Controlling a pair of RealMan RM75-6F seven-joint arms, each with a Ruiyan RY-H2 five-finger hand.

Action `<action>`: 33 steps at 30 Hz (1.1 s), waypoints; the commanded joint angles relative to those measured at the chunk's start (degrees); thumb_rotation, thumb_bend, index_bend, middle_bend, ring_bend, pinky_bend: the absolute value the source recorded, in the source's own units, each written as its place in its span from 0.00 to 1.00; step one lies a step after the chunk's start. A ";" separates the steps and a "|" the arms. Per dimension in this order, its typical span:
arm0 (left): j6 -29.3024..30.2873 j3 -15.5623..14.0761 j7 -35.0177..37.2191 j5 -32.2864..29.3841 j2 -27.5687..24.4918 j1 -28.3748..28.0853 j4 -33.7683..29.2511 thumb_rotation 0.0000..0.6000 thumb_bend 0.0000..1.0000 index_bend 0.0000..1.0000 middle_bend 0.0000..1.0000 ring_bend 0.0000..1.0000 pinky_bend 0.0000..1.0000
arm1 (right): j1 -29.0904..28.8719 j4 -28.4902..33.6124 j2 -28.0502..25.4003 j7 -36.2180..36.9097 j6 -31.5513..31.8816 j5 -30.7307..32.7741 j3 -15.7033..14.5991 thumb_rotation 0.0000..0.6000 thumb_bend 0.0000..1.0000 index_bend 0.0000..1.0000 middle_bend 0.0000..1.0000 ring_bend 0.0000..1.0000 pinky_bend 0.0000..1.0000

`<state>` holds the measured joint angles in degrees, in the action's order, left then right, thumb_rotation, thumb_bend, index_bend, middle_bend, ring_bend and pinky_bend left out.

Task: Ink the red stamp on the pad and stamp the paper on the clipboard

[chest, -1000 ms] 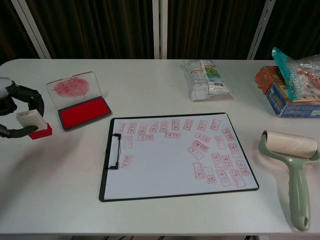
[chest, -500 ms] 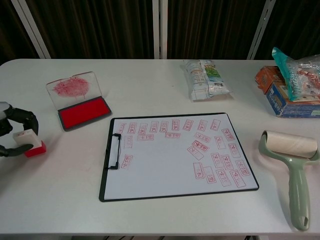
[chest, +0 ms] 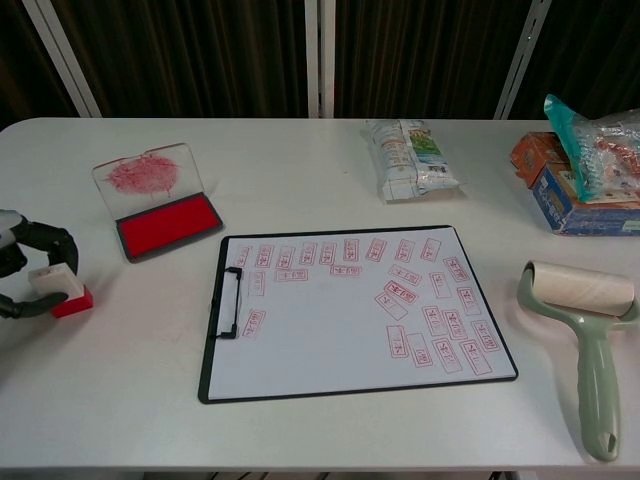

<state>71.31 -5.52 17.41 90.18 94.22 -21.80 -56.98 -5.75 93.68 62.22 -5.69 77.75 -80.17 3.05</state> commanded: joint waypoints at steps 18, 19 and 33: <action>0.29 0.14 0.10 1.48 -0.07 0.40 1.27 1.00 0.30 0.43 0.52 1.00 1.00 | -0.22 0.66 -0.13 -1.38 -1.38 1.78 -0.16 1.00 0.27 0.00 0.00 0.00 0.00; 0.41 0.15 0.09 1.56 -0.07 0.44 1.29 1.00 0.30 0.43 0.52 1.00 1.00 | -0.22 0.68 -0.13 -1.44 -1.42 1.83 -0.18 1.00 0.27 0.00 0.00 0.00 0.00; 5.54 -0.37 -2.69 3.35 -5.51 2.52 -4.19 1.00 0.24 0.37 0.45 1.00 1.00 | 0.05 1.09 -0.79 -1.28 -0.45 2.30 0.34 1.00 0.27 0.00 0.00 0.00 0.00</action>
<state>74.91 -5.72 15.90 93.07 90.69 -20.20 -59.26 -5.75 94.72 61.51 -7.05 77.19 -77.90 3.31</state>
